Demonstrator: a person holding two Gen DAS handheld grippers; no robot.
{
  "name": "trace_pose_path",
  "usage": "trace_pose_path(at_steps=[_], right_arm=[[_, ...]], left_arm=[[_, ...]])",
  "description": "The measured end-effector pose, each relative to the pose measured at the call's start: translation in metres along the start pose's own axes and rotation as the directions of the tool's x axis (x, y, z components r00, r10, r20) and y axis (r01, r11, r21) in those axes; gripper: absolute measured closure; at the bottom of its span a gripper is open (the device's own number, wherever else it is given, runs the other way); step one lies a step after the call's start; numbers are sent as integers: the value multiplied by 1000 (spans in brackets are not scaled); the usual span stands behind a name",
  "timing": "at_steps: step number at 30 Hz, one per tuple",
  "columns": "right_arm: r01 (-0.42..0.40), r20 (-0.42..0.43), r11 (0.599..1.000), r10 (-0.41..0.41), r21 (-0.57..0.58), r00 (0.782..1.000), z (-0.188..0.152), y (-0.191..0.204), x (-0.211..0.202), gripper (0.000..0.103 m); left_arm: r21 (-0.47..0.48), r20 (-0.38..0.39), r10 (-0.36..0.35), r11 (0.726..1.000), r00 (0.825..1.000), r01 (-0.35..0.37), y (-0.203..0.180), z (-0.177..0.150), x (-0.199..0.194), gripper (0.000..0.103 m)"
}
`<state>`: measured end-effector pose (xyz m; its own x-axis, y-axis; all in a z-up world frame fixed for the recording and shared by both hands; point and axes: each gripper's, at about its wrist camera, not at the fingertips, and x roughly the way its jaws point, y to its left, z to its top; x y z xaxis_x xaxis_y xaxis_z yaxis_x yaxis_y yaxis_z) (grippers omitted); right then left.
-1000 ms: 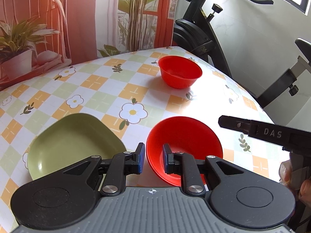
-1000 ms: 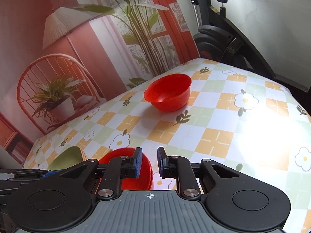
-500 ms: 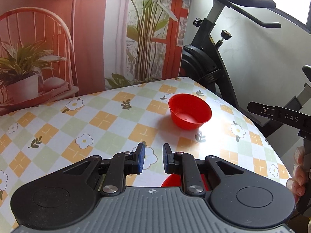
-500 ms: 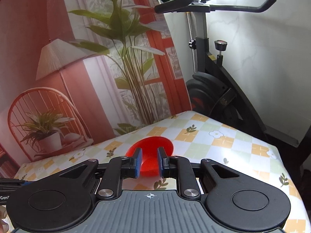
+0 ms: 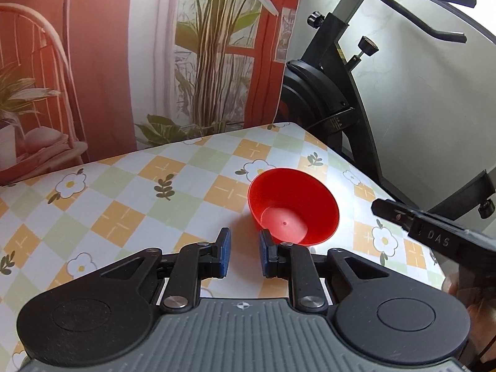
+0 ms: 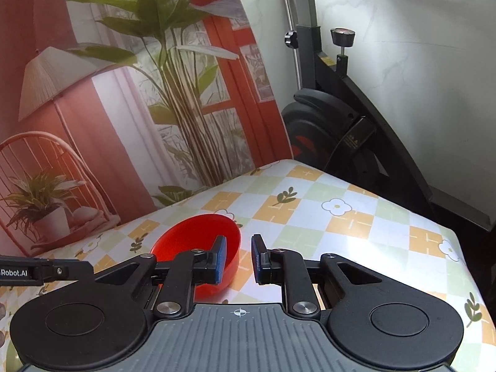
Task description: Organize plates and bowls
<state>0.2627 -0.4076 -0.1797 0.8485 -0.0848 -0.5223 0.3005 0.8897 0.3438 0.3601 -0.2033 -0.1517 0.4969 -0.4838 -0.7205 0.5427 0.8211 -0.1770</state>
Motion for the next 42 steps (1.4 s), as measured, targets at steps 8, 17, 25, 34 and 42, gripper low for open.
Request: trace_pose_path(at_steps=[8,17,25,34,42], right_arm=[[-27,-54,999,28,17,998,-1,-1,41,83],[-54,-91,998,57,37,994,-7,-1,61,84],[-65,-100,997,68,36,993,-10,1,61,88],[-49,-93,998,52,34,994,-10,1,55,91],[-48,-66,998,51,43,997,-9,6,29,91]], left_arm=[[-35,-36,-43,999,998,42,-5,17,41,82],[-20,-89,-42,999,995,40,-5,23,74,82],[-30,-94,-38,999,995,35,-5,21,85,82],[-7,-89,-45,999,995,44,-6,16,79,84],[31,-38,-49,998,998,50,-12,8,44,84]])
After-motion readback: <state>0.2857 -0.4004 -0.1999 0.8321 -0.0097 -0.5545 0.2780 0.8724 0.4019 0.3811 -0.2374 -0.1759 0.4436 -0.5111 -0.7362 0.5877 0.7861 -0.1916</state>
